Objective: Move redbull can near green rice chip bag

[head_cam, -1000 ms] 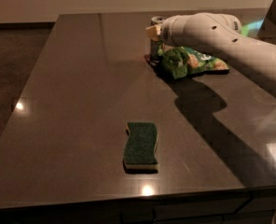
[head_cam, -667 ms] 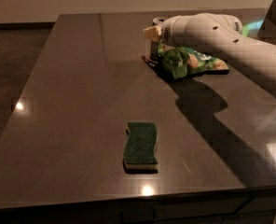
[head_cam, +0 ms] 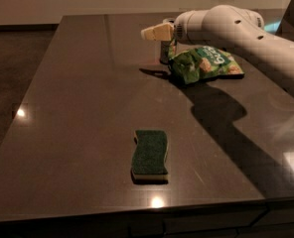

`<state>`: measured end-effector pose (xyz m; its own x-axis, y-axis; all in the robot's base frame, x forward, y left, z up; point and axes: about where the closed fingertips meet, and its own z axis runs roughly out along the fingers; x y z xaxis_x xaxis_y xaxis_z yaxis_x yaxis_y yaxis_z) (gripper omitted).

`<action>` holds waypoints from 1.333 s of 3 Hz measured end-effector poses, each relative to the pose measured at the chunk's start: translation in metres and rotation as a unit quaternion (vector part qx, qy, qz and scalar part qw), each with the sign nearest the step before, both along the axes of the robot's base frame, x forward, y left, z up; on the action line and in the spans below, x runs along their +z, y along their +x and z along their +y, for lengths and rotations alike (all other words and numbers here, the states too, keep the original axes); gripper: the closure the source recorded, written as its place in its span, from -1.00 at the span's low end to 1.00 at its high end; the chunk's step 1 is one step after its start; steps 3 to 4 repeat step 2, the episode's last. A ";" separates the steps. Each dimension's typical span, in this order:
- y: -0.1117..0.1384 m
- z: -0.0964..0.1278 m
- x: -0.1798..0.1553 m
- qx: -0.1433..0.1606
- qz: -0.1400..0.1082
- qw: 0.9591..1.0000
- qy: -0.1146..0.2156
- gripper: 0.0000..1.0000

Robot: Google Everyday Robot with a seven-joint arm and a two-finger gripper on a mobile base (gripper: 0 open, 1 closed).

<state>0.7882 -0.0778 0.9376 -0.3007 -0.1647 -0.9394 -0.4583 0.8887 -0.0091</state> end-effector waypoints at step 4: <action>-0.001 -0.002 0.029 0.025 -0.008 1.000 -0.005 -1.00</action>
Offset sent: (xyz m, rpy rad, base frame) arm -0.0032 -0.0066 0.0437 -0.0164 -0.0319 0.0699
